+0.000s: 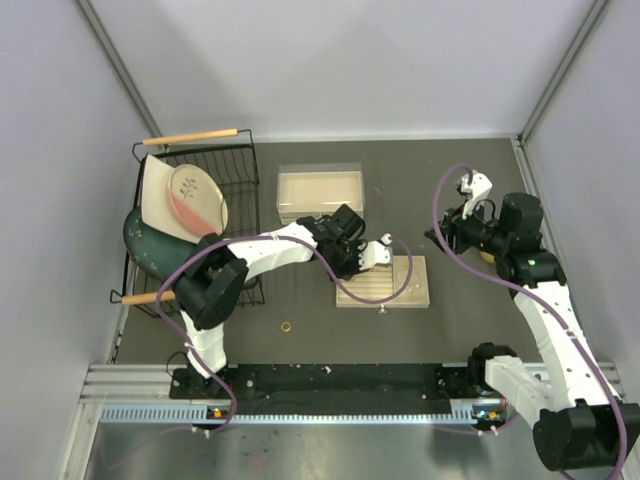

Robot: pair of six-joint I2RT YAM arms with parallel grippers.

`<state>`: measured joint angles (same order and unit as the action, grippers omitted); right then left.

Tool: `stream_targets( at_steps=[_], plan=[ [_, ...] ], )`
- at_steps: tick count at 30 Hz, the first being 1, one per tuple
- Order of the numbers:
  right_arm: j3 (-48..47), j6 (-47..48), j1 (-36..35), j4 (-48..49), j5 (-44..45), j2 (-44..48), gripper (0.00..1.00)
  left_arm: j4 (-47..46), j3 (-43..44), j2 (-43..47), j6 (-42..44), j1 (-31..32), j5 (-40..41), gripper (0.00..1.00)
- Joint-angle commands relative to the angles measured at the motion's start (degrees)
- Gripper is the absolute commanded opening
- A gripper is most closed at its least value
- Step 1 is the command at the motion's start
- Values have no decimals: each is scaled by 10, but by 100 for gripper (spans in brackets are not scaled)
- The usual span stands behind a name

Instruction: Organize the mixed jewelry

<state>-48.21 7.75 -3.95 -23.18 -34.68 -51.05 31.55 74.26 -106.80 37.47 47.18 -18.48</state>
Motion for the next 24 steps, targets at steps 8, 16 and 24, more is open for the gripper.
stream_targets(
  at_steps=[8,16,24],
  plan=[
    [1,2,13,18,-18,8,42,3,16,-17,15,7,0,0],
    [1,2,14,17,-21,8,42,4,11,-29,18,14,17,0],
    [1,2,15,16,-20,7,42,17,14,-46,13,25,43,0]
  ],
)
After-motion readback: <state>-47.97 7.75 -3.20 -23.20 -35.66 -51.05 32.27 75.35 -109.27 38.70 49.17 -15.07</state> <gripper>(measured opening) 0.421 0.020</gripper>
